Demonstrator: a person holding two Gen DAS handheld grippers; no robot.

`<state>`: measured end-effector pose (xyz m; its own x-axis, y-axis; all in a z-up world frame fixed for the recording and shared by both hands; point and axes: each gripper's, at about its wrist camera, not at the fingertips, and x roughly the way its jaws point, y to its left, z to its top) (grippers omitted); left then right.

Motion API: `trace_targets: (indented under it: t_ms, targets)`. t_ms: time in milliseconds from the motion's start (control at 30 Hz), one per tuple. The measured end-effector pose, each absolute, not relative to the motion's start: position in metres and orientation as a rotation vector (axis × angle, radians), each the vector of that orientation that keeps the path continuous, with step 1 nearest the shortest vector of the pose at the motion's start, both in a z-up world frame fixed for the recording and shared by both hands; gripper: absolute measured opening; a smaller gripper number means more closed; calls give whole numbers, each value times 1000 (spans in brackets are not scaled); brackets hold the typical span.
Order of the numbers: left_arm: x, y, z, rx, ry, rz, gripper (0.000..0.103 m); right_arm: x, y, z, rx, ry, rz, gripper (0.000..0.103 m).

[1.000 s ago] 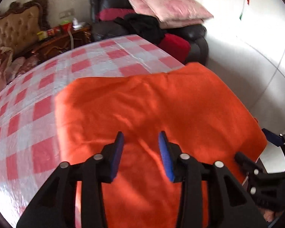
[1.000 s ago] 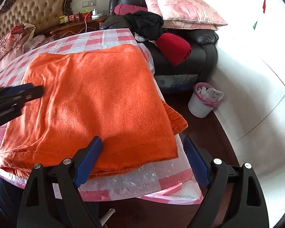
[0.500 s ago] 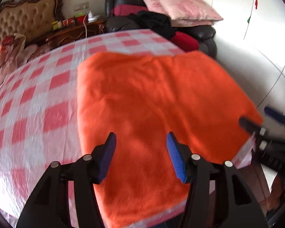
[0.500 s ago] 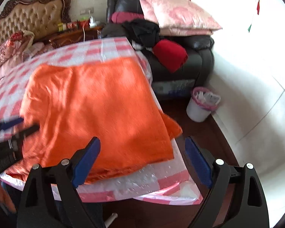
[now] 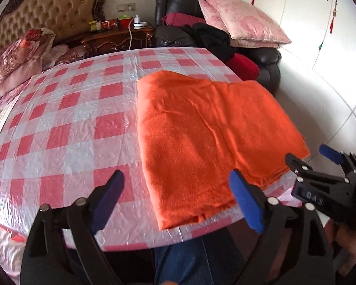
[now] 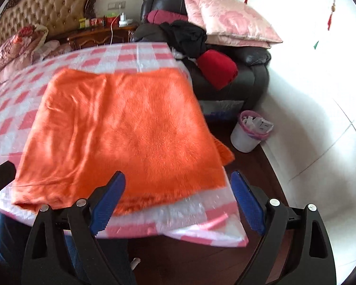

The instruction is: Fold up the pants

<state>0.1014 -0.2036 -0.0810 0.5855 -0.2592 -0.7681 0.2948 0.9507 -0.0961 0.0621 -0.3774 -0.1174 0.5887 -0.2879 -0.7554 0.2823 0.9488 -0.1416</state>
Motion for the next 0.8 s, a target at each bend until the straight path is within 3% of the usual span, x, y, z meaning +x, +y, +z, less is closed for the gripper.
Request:
trace_targets:
  t_ms: [100, 400, 800]
  targets:
    - [92, -199, -69, 7, 908, -337, 101, 40, -368, -97, -6, 866, -336, 87]
    - [60, -212, -40, 29, 868, -335, 101, 1, -362, -55, 0, 807, -379, 87]
    - [54, -215, -35, -6, 850, -389, 101, -7, -370, -48, 23, 790, -380, 88]
